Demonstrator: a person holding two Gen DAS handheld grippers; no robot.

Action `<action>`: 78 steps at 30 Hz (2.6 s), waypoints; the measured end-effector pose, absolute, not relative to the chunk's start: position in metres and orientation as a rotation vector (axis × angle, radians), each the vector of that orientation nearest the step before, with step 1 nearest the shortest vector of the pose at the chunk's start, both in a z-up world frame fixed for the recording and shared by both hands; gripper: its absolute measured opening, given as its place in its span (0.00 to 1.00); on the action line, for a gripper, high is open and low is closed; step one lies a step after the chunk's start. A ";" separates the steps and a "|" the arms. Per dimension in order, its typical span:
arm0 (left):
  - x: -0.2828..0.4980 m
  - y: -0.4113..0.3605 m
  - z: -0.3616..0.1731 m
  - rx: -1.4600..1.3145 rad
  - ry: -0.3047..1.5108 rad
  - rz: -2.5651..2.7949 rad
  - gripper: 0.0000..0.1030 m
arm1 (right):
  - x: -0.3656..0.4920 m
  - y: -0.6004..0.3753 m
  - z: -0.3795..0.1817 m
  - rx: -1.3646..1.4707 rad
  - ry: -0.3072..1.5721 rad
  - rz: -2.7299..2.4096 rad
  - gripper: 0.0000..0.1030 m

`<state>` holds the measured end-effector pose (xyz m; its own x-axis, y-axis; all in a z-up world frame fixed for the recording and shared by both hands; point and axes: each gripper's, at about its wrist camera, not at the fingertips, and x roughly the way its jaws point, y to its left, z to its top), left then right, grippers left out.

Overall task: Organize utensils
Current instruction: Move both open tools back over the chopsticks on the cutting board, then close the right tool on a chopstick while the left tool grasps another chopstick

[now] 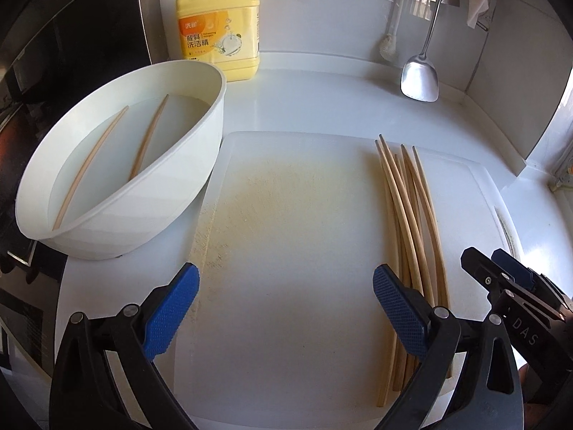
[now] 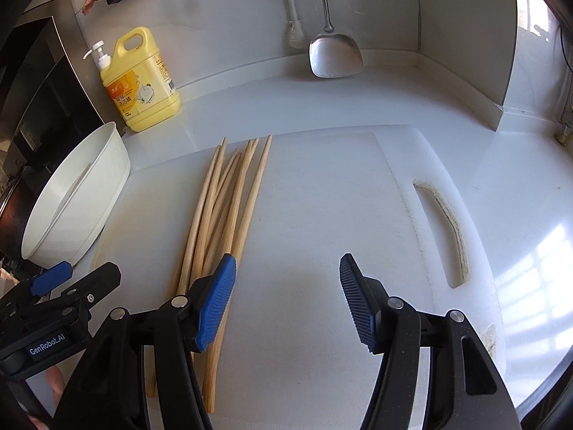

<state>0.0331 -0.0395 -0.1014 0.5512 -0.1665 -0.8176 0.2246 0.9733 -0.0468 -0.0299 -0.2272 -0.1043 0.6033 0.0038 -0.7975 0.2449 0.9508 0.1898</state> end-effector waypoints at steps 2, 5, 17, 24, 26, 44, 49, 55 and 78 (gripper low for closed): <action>0.033 -0.040 -0.104 0.060 0.953 -0.210 0.93 | -0.027 -0.226 -0.107 0.295 0.913 -0.117 0.56; 0.031 -0.040 -0.107 0.042 0.938 -0.188 0.93 | -0.026 -0.225 -0.106 0.273 0.884 -0.093 0.56; 0.031 -0.049 -0.111 0.037 0.930 -0.164 0.93 | -0.018 -0.216 -0.114 0.225 0.882 -0.046 0.56; 0.031 -0.063 -0.116 0.060 0.931 -0.181 0.93 | -0.020 -0.226 -0.114 0.187 0.875 -0.075 0.56; 0.031 -0.066 -0.117 0.065 0.931 -0.185 0.93 | -0.021 -0.230 -0.114 0.188 0.875 -0.084 0.56; 0.027 -0.091 -0.123 0.130 0.908 -0.209 0.93 | -0.027 -0.264 -0.114 0.175 0.861 -0.159 0.56; 0.036 -0.090 -0.126 0.110 0.936 -0.209 0.94 | -0.028 -0.267 -0.114 0.179 0.862 -0.163 0.56; 0.041 -0.094 -0.130 0.090 0.949 -0.205 0.94 | -0.025 -0.264 -0.115 0.151 0.867 -0.163 0.56; 0.027 -0.113 -0.120 0.104 0.913 -0.303 0.07 | -0.030 -0.253 -0.115 0.075 0.855 -0.131 0.06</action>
<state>0.0272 -0.1133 -0.1202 0.5725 -0.2141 -0.7915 0.3022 0.9524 -0.0390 -0.0301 -0.2530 -0.1154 0.6491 -0.0854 -0.7559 0.1455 0.9893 0.0131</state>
